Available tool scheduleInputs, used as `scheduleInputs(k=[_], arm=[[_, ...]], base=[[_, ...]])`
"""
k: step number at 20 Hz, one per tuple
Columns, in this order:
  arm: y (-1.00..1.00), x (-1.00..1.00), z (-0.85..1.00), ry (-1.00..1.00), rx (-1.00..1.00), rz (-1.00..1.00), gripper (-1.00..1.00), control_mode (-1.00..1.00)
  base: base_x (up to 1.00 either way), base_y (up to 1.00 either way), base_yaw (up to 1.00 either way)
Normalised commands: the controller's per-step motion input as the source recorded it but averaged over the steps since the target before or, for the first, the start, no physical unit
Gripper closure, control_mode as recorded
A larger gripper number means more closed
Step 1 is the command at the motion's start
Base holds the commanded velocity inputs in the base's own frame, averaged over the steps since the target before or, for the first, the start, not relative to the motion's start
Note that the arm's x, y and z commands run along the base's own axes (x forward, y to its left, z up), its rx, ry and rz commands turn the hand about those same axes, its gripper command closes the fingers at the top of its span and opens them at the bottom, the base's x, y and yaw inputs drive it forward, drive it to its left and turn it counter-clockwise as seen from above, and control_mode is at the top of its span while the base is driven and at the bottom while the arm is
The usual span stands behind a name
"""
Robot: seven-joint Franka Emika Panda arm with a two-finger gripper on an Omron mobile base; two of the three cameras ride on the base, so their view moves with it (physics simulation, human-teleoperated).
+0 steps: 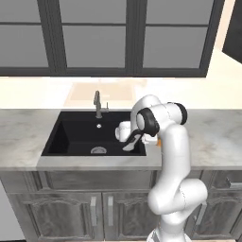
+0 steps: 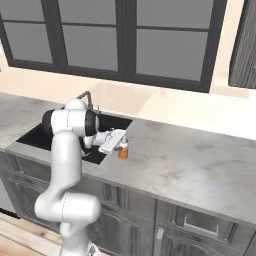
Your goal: Restock the sink supplies by placing the sponge and soap dispenser on the counter and next to the sink. Make sure the soap dispenser is upright.
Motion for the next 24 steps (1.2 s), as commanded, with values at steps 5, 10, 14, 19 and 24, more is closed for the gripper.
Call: scheduleInputs(k=[5,10,14,19,24], arm=[[0.26,0.0,-0.41,-0.12,0.0,-0.01,1.0,-1.0],[0.24,0.0,-0.29,-0.1,0.0,-0.03,-1.0,-1.0],[0.13,0.0,-0.06,-0.04,0.0,0.0,-1.0,-1.0],[0.05,-0.15,-0.02,-0.05,0.0,0.0,-1.0,-1.0],[0.0,-0.31,0.06,-0.07,0.0,0.0,-1.0,-1.0]], base=[[0.0,0.0,0.0],[0.0,0.0,0.0],[0.0,0.0,0.0],[0.0,0.0,0.0],[0.0,0.0,0.0]])
